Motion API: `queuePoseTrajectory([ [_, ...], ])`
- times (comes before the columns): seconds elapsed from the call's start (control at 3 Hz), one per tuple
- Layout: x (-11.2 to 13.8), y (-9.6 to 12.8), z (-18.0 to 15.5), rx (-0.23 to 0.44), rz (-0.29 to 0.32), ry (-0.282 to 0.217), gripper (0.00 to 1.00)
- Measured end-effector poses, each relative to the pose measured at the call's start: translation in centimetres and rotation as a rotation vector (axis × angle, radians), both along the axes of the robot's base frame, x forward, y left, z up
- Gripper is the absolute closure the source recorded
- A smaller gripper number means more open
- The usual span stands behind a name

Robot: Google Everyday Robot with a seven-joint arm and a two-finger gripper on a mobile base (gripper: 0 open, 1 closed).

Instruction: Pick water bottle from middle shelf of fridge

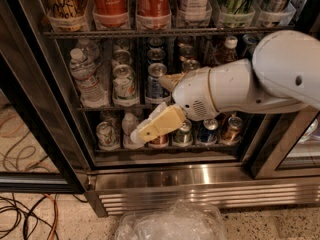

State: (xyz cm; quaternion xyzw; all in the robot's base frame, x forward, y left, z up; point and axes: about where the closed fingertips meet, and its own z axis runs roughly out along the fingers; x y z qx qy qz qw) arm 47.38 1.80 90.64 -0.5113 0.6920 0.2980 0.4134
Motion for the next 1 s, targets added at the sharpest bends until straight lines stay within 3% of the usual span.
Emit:
queuePoseTrajectory([
  [0.67, -0.7, 5.3, -1.0, 0.195, -0.048, 0.037, 0.00],
  [1.0, -0.7, 5.3, -1.0, 0.195, -0.048, 0.037, 0.00],
])
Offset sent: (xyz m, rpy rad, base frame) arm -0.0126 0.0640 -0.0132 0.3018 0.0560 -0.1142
